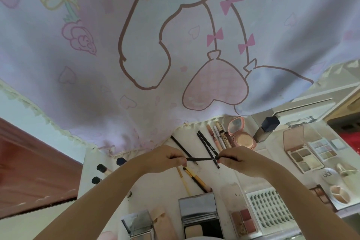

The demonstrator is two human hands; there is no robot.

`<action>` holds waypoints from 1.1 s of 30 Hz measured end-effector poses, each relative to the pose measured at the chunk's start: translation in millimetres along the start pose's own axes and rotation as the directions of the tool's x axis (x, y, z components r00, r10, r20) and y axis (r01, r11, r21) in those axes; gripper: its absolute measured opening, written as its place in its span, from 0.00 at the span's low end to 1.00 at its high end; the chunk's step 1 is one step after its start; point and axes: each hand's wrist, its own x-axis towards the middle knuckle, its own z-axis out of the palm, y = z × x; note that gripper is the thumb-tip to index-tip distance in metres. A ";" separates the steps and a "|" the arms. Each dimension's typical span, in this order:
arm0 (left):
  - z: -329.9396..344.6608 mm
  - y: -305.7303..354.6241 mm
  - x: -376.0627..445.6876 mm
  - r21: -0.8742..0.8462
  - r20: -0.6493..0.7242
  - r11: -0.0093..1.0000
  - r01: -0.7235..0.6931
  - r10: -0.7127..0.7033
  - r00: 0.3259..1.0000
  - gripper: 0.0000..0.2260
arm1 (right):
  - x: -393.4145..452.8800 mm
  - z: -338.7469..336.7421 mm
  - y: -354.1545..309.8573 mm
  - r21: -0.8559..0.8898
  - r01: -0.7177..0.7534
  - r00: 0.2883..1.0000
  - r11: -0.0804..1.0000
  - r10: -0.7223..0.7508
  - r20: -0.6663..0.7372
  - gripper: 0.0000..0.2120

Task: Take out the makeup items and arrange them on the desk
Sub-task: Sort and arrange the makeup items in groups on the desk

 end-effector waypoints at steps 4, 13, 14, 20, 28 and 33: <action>3.1 -0.8 0.8 -0.008 -0.009 1.000 -0.002 0.002 1.000 0.11 | 1.3 1.8 1.3 0.009 0.012 1.000 1.000 -0.012 0.026 0.10; 14.4 3.6 4.3 0.023 0.075 0.999 -0.030 0.029 0.997 0.12 | 10.9 6.3 -4.5 -0.023 0.008 0.996 1.000 -0.006 0.092 0.10; 18.5 3.0 6.0 0.070 0.089 0.996 -0.047 0.040 0.995 0.13 | 13.6 6.5 -5.8 -0.025 0.005 0.995 1.000 -0.002 0.099 0.09; 47.2 -1.8 19.5 0.091 0.123 0.996 0.001 -0.012 0.992 0.13 | 32.4 6.1 -12.2 0.176 -0.111 0.992 0.978 0.120 -0.042 0.09; 70.1 -10.7 46.2 -0.287 -0.073 0.945 0.156 -0.183 0.980 0.12 | 46.0 17.9 10.2 0.664 -0.128 0.832 0.737 0.444 -0.333 0.13; 71.1 -13.4 74.1 -0.447 -0.116 0.857 0.256 -0.340 0.933 0.14 | 39.8 50.7 46.0 0.150 -0.376 0.895 0.914 0.401 -0.194 0.14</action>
